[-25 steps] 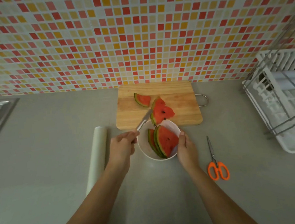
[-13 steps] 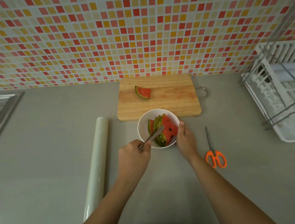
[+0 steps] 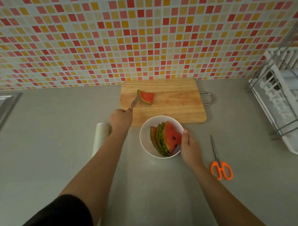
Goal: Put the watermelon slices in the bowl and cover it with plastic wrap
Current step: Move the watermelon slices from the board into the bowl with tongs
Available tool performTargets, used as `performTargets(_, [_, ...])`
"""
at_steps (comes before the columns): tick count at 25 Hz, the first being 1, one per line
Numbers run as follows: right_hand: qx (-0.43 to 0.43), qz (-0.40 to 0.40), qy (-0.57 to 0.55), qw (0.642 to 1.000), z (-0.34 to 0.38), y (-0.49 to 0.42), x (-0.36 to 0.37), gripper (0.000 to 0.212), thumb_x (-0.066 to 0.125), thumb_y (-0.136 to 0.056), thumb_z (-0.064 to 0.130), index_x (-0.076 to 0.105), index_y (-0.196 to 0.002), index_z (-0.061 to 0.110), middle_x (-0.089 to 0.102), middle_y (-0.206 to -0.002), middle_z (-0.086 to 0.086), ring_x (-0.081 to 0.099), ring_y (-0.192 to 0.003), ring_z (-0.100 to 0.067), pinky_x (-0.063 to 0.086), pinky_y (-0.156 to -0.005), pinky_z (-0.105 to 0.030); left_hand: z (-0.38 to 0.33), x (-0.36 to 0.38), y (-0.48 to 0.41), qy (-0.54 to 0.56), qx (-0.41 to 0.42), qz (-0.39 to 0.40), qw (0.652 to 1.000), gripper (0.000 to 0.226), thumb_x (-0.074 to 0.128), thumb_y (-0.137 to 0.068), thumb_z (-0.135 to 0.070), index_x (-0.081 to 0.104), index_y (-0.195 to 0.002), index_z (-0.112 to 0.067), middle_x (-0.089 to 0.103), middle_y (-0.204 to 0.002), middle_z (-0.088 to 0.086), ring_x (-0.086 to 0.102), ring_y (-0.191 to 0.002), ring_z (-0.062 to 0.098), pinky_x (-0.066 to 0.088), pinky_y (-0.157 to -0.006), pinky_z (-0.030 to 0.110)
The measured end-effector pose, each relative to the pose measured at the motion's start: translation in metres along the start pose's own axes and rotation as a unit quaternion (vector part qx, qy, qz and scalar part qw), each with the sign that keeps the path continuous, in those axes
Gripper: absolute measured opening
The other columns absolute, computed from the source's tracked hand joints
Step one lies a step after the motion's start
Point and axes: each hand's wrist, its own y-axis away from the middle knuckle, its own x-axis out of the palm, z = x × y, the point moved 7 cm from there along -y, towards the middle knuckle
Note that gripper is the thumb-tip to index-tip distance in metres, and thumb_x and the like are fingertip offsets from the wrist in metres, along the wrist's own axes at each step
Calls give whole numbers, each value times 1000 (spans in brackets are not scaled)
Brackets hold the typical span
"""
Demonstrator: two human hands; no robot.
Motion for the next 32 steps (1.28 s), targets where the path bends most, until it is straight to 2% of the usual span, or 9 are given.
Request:
performTargets(3, [3, -5, -5, 1000, -2, -3, 0, 43, 22, -97, 44, 57, -109, 23, 60, -92, 2, 57, -91, -22, 41, -78, -33, -1, 24, -20, 32, -28, 6, 999, 34, 50, -88, -30, 67, -81, -2, 71, -87, 11, 65, -79, 30, 56, -80, 39])
performTargets(6, [-2, -4, -8, 1000, 0, -3, 0, 42, 22, -97, 44, 57, -108, 24, 58, -91, 5, 53, -87, -17, 38, -77, -32, -1, 27, -23, 83, -47, -12, 995, 22, 53, -85, -22, 62, -68, -10, 66, -75, 6, 58, -66, 23, 50, -64, 31])
performTargets(10, [-1, -5, -4, 1000, 1, -3, 0, 42, 21, -97, 44, 57, -109, 25, 58, -94, 6, 53, -89, -15, 39, -78, -31, -6, -14, -3, 120, 18, -30, 992, 18, 59, -83, -22, 74, -76, -13, 64, -61, -5, 52, -56, 13, 42, -55, 26])
performTargets(15, [-5, -15, -1, 1000, 5, -1, -2, 43, 22, -98, 41, 58, -104, 21, 61, -92, 0, 56, -88, -23, 39, -74, -33, -3, -77, 75, -24, 197, -24, 980, 26, 66, -83, -27, 69, -58, -22, 57, -44, -12, 50, -44, 2, 34, -46, 10])
performTargets(18, [-16, -15, 1, 1000, 9, 1, -3, 42, 22, -98, 39, 58, -97, 16, 63, -92, -7, 57, -89, -28, 42, -75, -35, 2, -73, 117, -144, 255, -74, 953, 18, 67, -84, -18, 73, -70, -9, 60, -47, 2, 55, -46, 23, 40, -50, 24])
performTargets(20, [-18, -12, 3, 1000, 10, 2, -3, 42, 21, -99, 38, 57, -98, 16, 62, -92, -6, 56, -89, -26, 41, -75, -35, -6, -54, 137, -202, 295, -82, 930, 15, 72, -78, -8, 68, -65, -1, 60, -49, 17, 56, -44, 37, 40, -45, 30])
performTargets(23, [-22, -7, 4, 1000, 12, 4, -4, 43, 21, -99, 38, 58, -102, 18, 58, -89, 0, 53, -86, -21, 35, -73, -31, -16, -24, 160, -267, 351, -61, 895, 19, 79, -67, -2, 62, -59, 0, 57, -46, 14, 52, -32, 32, 31, -34, 24])
performTargets(28, [-21, -12, -1, 1000, 13, 5, -4, 43, 21, -99, 37, 58, -104, 17, 58, -90, 1, 51, -84, -19, 35, -73, -30, -3, -24, 160, -191, 303, -69, 931, 19, 71, -77, -8, 63, -62, -1, 58, -49, 14, 39, -38, 25, 14, -43, 19])
performTargets(32, [-22, -11, 9, 1000, 11, 4, -3, 44, 20, -99, 39, 58, -107, 17, 58, -91, -1, 52, -85, -20, 36, -73, -30, 0, -26, 159, -148, 325, -48, 933, 17, 70, -80, -12, 67, -67, -1, 61, -52, 12, 52, -43, 29, 26, -47, 23])
